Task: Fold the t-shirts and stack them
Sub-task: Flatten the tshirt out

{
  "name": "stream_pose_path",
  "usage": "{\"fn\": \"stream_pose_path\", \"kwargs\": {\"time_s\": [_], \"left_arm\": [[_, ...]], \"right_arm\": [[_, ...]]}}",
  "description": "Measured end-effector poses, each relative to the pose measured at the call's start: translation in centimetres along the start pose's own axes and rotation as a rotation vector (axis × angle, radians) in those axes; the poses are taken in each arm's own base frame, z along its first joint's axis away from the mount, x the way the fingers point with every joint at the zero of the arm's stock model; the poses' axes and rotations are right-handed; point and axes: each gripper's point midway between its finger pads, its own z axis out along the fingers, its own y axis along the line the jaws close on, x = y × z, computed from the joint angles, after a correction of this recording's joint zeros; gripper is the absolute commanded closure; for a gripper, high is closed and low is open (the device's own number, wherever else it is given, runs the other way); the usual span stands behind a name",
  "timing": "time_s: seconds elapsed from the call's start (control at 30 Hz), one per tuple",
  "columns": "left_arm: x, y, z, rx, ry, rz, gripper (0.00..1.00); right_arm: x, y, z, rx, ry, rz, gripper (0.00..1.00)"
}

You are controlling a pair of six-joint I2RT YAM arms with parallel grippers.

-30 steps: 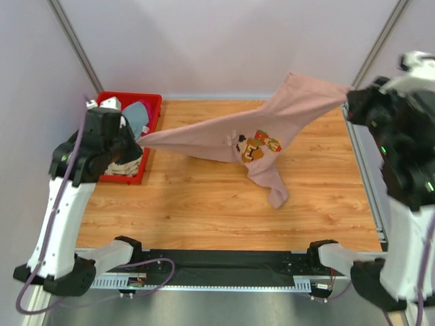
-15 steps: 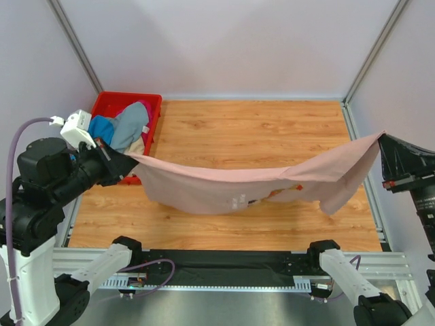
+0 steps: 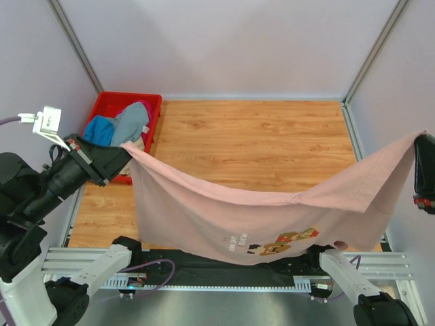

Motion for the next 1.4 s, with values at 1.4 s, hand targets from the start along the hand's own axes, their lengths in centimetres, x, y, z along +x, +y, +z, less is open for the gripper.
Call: {"fn": "stream_pose_path", "kwargs": {"time_s": [1.4], "left_arm": [[-1.6, 4.1, 2.4, -0.224, -0.024, -0.02, 1.0]], "right_arm": [[-1.4, -3.6, 7.0, 0.132, -0.137, -0.058, 1.0]]}}
